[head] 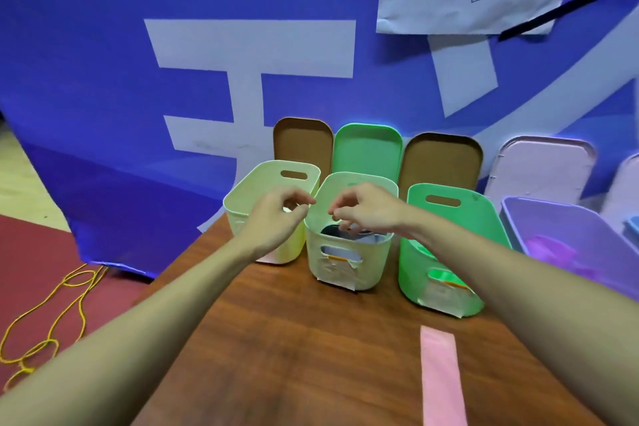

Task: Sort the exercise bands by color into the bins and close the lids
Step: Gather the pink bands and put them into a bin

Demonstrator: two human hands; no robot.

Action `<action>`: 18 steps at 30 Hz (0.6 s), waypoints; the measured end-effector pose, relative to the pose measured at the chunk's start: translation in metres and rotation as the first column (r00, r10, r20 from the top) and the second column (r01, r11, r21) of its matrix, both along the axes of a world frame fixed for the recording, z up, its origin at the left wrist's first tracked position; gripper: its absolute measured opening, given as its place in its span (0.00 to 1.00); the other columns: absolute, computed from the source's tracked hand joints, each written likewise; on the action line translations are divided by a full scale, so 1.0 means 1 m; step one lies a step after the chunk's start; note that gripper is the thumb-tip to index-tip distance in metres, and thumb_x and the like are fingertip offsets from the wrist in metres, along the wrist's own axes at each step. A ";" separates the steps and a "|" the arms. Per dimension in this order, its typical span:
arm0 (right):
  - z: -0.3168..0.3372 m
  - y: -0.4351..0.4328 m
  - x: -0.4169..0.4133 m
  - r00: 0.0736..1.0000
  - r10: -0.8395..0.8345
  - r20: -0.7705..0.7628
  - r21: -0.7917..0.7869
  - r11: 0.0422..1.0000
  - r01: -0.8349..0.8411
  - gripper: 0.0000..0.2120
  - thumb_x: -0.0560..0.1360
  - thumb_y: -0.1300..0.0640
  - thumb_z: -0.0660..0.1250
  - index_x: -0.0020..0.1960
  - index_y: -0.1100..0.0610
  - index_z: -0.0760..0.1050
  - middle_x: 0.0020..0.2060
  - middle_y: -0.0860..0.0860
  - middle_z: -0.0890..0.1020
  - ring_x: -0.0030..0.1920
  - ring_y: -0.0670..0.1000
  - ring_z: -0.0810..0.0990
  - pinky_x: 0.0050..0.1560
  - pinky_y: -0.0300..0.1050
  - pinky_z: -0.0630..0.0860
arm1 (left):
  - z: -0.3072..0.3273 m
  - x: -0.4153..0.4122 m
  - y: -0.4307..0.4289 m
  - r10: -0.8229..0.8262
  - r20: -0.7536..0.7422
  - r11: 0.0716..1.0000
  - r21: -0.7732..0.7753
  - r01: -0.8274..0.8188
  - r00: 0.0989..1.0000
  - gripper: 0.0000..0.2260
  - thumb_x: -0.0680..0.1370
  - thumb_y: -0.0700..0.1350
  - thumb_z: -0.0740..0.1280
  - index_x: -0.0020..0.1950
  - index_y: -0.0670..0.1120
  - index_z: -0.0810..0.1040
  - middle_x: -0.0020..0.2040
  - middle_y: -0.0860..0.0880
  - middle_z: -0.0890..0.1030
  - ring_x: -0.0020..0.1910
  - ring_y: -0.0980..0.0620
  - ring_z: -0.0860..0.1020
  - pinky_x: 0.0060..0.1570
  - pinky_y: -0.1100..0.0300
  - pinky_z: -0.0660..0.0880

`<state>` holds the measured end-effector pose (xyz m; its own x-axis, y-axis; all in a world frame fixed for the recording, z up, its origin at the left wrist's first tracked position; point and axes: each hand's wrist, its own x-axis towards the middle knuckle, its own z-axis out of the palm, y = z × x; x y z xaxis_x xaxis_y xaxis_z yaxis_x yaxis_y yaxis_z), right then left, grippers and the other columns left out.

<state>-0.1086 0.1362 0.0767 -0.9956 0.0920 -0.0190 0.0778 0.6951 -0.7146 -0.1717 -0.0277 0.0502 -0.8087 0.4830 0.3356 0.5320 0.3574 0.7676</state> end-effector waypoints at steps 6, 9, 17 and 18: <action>-0.021 0.023 0.075 0.991 0.086 0.106 0.003 0.996 -0.087 0.05 0.76 0.65 0.64 0.48 0.59 0.77 0.39 0.53 0.80 0.38 0.52 0.79 0.40 0.44 0.77 | -0.046 0.091 0.022 -0.227 0.126 0.970 0.118 0.213 0.966 0.11 0.76 0.36 0.66 0.44 0.53 0.79 0.39 0.50 0.82 0.38 0.55 0.79 0.43 0.66 0.74; -0.047 0.049 0.110 0.985 0.033 0.169 0.081 0.996 -0.047 0.05 0.76 0.63 0.65 0.48 0.60 0.78 0.40 0.56 0.82 0.38 0.51 0.79 0.40 0.46 0.78 | -0.082 0.124 0.034 -0.269 0.250 0.962 0.122 0.245 0.930 0.11 0.75 0.35 0.64 0.44 0.52 0.78 0.35 0.50 0.79 0.36 0.53 0.78 0.44 0.61 0.74; -0.126 0.103 0.169 0.950 -0.244 0.195 0.260 0.947 0.190 0.07 0.75 0.59 0.64 0.45 0.51 0.80 0.39 0.46 0.80 0.34 0.41 0.75 0.43 0.37 0.70 | -0.142 0.159 0.069 -0.198 0.264 0.938 -0.229 0.260 0.944 0.07 0.77 0.44 0.65 0.46 0.56 0.79 0.46 0.59 0.79 0.47 0.60 0.75 0.55 0.67 0.68; -0.135 0.106 0.171 0.944 -0.287 0.166 0.246 0.938 0.242 0.07 0.75 0.58 0.64 0.47 0.52 0.80 0.39 0.46 0.80 0.37 0.44 0.76 0.44 0.37 0.70 | -0.147 0.161 0.073 -0.175 0.229 0.938 -0.256 0.233 0.958 0.07 0.77 0.45 0.65 0.46 0.57 0.78 0.48 0.60 0.78 0.50 0.61 0.73 0.58 0.63 0.65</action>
